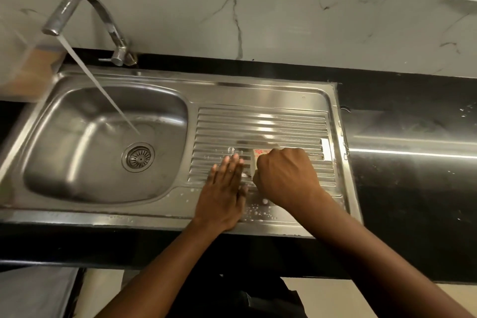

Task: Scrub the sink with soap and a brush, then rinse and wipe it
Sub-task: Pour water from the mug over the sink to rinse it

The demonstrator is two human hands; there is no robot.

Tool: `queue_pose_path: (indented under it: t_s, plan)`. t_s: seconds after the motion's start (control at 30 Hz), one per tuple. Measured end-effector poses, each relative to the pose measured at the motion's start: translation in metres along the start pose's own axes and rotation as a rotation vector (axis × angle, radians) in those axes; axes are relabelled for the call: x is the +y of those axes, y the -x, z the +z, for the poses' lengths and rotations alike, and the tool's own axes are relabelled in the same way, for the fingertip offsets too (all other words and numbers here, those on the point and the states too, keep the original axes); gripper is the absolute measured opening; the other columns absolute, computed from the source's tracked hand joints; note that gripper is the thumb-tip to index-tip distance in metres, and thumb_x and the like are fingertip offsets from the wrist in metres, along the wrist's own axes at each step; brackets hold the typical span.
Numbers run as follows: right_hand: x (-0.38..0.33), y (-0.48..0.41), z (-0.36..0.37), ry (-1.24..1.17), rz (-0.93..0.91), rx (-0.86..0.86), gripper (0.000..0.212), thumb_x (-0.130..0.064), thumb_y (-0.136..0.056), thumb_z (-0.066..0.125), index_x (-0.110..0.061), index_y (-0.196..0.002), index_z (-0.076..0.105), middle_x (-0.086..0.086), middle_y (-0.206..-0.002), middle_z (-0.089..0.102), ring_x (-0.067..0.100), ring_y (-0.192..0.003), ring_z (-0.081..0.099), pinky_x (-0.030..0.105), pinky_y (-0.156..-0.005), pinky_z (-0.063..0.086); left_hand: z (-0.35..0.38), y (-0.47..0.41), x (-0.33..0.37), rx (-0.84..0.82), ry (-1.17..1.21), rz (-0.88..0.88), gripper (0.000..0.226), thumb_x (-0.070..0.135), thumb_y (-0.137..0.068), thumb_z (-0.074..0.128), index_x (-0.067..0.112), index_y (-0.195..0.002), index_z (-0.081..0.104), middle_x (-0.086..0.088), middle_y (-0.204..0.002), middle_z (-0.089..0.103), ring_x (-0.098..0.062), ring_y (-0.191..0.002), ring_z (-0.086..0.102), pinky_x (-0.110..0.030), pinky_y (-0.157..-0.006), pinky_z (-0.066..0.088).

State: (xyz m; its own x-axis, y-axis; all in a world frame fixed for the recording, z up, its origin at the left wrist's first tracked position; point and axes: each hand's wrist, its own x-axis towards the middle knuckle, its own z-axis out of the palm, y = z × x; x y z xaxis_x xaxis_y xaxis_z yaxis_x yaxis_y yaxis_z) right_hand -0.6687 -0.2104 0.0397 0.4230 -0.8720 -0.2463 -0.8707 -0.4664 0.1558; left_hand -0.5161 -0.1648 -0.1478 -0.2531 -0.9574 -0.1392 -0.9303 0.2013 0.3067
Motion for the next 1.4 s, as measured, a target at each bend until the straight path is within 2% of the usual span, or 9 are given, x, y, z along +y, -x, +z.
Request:
queue_pose_path:
  t_s: [0.1, 0.37, 0.53, 0.7, 0.77, 0.9, 1.03, 1.17, 1.4]
  plan:
    - [-0.015, -0.011, -0.002, 0.004, -0.007, 0.049, 0.032, -0.032, -0.098, 0.054, -0.023, -0.071, 0.041, 0.008, -0.082, 0.074, 0.031, -0.074, 0.071, 0.031, -0.060, 0.031, -0.007, 0.015, -0.036, 0.029, -0.029, -0.112, 0.067, 0.047, -0.111, 0.016, 0.017, -0.170, 0.002, -0.003, -0.178, -0.006, -0.022, -0.164, -0.009, -0.048, -0.134, 0.003]
    - [-0.038, -0.046, -0.018, -0.030, 0.032, 0.156, 0.041, -0.043, -0.102, 0.041, -0.017, -0.099, 0.072, 0.009, -0.093, 0.073, 0.032, -0.076, 0.068, 0.032, -0.061, 0.036, -0.042, 0.031, -0.092, -0.010, 0.039, -0.225, 0.071, 0.049, -0.108, 0.010, 0.014, -0.170, 0.007, -0.007, -0.178, 0.003, -0.025, -0.164, -0.005, -0.046, -0.133, -0.001]
    - [-0.059, -0.081, -0.025, -0.398, 0.110, 0.135, 0.039, -0.047, -0.097, 0.048, -0.018, -0.088, 0.072, 0.002, -0.079, 0.069, 0.023, -0.063, 0.059, 0.031, -0.054, 0.045, -0.080, 0.036, -0.138, 0.054, 0.215, -0.296, 0.080, 0.054, -0.101, 0.010, 0.011, -0.166, 0.029, -0.010, -0.175, 0.023, -0.028, -0.164, 0.011, -0.043, -0.133, 0.009]
    - [-0.100, -0.118, -0.041, -0.749, 0.050, 0.047, 0.030, -0.035, -0.099, 0.054, -0.018, -0.079, 0.068, -0.002, -0.084, 0.071, 0.012, -0.063, 0.062, 0.020, -0.047, 0.037, -0.131, 0.038, -0.180, 0.130, 0.402, -0.416, 0.051, 0.038, -0.113, 0.035, 0.017, -0.159, 0.045, -0.003, -0.169, 0.039, -0.022, -0.158, 0.030, -0.045, -0.127, 0.028]
    - [-0.120, -0.135, -0.047, -0.859, 0.045, 0.018, 0.028, -0.030, -0.100, 0.056, -0.014, -0.086, 0.074, 0.003, -0.098, 0.078, 0.013, -0.074, 0.068, 0.016, -0.052, 0.041, -0.150, 0.040, -0.196, 0.155, 0.464, -0.462, 0.050, 0.039, -0.113, 0.034, 0.019, -0.156, 0.048, -0.001, -0.164, 0.045, -0.020, -0.152, 0.039, -0.044, -0.122, 0.036]
    - [-0.160, -0.172, -0.054, -1.034, 0.044, -0.017, 0.029, -0.030, -0.103, 0.056, -0.010, -0.101, 0.078, 0.008, -0.114, 0.078, 0.021, -0.094, 0.075, 0.038, -0.077, 0.064, -0.176, 0.042, -0.232, 0.270, 0.527, -0.486, 0.044, 0.044, -0.112, 0.035, 0.024, -0.145, 0.058, 0.001, -0.145, 0.061, -0.022, -0.132, 0.057, -0.045, -0.108, 0.049]
    - [-0.197, -0.202, -0.062, -1.305, 0.091, -0.037, 0.023, -0.031, -0.106, 0.057, -0.019, -0.096, 0.075, 0.005, -0.113, 0.078, 0.015, -0.095, 0.076, 0.026, -0.078, 0.063, -0.197, 0.041, -0.263, 0.338, 0.526, -0.462, 0.042, 0.048, -0.111, 0.032, 0.027, -0.123, 0.066, 0.005, -0.122, 0.069, -0.018, -0.113, 0.062, -0.044, -0.096, 0.053]
    - [-0.226, -0.229, -0.064, -1.368, 0.115, 0.022, 0.028, -0.040, -0.104, 0.058, -0.019, -0.101, 0.077, -0.001, -0.104, 0.080, 0.014, -0.092, 0.077, 0.044, -0.089, 0.063, -0.214, 0.040, -0.289, 0.430, 0.525, -0.415, 0.042, 0.050, -0.109, 0.030, 0.024, -0.099, 0.062, 0.008, -0.096, 0.065, -0.014, -0.090, 0.061, -0.044, -0.080, 0.054]
    - [-0.250, -0.247, -0.064, -1.393, 0.169, 0.120, 0.027, -0.042, -0.105, 0.056, -0.028, -0.091, 0.074, -0.006, -0.101, 0.079, 0.012, -0.096, 0.075, 0.046, -0.092, 0.062, -0.232, 0.036, -0.314, 0.481, 0.552, -0.363, 0.030, 0.039, -0.113, 0.039, 0.025, -0.094, 0.058, 0.011, -0.089, 0.061, -0.009, -0.084, 0.059, -0.035, -0.074, 0.050]
